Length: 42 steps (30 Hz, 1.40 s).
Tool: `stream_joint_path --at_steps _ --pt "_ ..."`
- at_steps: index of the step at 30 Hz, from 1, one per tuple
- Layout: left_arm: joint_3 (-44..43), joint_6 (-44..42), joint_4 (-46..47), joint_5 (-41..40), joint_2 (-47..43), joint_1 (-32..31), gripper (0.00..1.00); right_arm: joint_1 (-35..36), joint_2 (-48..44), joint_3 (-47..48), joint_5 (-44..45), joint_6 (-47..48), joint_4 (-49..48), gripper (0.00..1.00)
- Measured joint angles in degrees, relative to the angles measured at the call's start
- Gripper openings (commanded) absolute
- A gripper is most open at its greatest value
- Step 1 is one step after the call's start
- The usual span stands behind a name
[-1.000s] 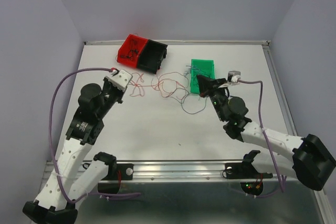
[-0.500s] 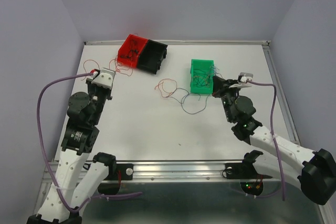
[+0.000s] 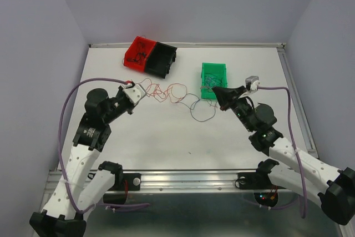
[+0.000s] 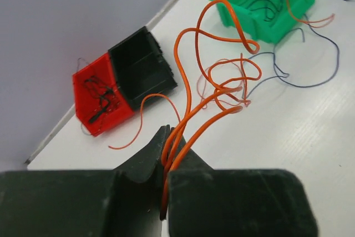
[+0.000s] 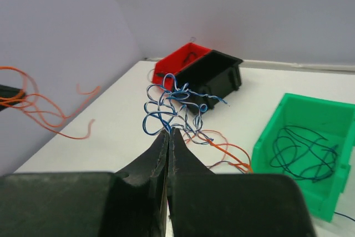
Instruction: Untangle the cables
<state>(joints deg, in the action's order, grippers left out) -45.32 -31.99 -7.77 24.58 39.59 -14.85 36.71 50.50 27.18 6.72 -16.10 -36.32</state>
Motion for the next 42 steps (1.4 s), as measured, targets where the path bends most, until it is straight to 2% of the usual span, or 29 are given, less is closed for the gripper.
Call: stream_joint_path --at_steps 2,7,11,13,14,15,20,21,23,24,25,26,29,31,34,37,42 --pt "0.5 -1.77 -0.61 5.09 1.62 -0.02 0.19 0.0 -0.98 0.04 -5.42 -0.5 0.26 0.01" --pt "1.95 -4.07 -1.07 13.09 3.8 -0.04 0.19 0.0 -2.62 1.18 -17.97 -3.23 0.83 0.0" --pt "3.28 -5.31 -0.55 17.64 3.89 -0.04 0.19 0.0 -4.96 2.38 -23.41 -4.98 0.83 0.0" --pt "3.91 -5.7 -0.55 18.95 3.93 -0.04 0.13 0.0 -5.97 3.15 -25.09 -5.53 0.79 0.01" --pt "4.28 -5.9 -0.48 19.52 4.02 -0.04 0.02 0.0 -6.23 3.63 -25.81 -5.79 0.76 0.01" --pt "4.55 -6.01 -0.44 19.85 4.22 -0.04 0.0 0.0 -6.27 4.07 -26.34 -6.03 0.72 0.01" --pt "4.59 -4.92 2.6 17.68 6.69 -0.04 0.0 0.0 -5.18 5.03 -26.99 -6.69 0.26 0.01" --pt "4.44 -4.52 3.32 16.57 7.8 -0.04 0.14 0.0 -4.7 5.03 -26.97 -6.73 0.24 0.01" --pt "3.48 -4.42 4.2 14.71 10.67 -0.04 0.54 0.0 -3.96 5.03 -26.97 -6.86 0.31 0.0" --pt "2.89 -4.39 4.07 13.88 12.13 -0.04 0.57 0.0 -3.48 5.03 -26.93 -6.86 0.33 0.0" --pt "1.88 -4.68 3.48 13.16 14.21 -0.04 0.65 0.0 -3.32 5.03 -26.91 -6.88 0.33 0.01" --pt "0.94 -5.46 3.04 12.7 15.98 -0.04 0.65 0.0 -3.19 5.03 -26.86 -6.88 0.35 0.01" --pt "-4.83 -8.31 -5.14 10.99 22.67 -0.04 0.99 0.0 -3.32 5.01 -26.29 -6.86 0.28 0.0" --pt "-8.15 -11.87 -11.15 10.47 26.82 -0.04 0.99 0.0 -3.72 5.01 -25.66 -6.84 0.35 0.01" --pt "-7.87 -19.52 -19.28 9.51 28.65 -0.57 0.99 0.0 -5.03 5.01 -24.9 -6.78 0.37 0.01" --pt "-4.59 -25.2 -23.8 7.78 26.77 -3.37 0.99 0.0 -6.4 4.98 -24.44 -6.6 0.35 0.01" --pt "2.38 -32.02 -27.41 3.52 18.86 -11.37 0.99 0.0 -7.1 4.96 -23.67 -6.58 0.37 0.0"
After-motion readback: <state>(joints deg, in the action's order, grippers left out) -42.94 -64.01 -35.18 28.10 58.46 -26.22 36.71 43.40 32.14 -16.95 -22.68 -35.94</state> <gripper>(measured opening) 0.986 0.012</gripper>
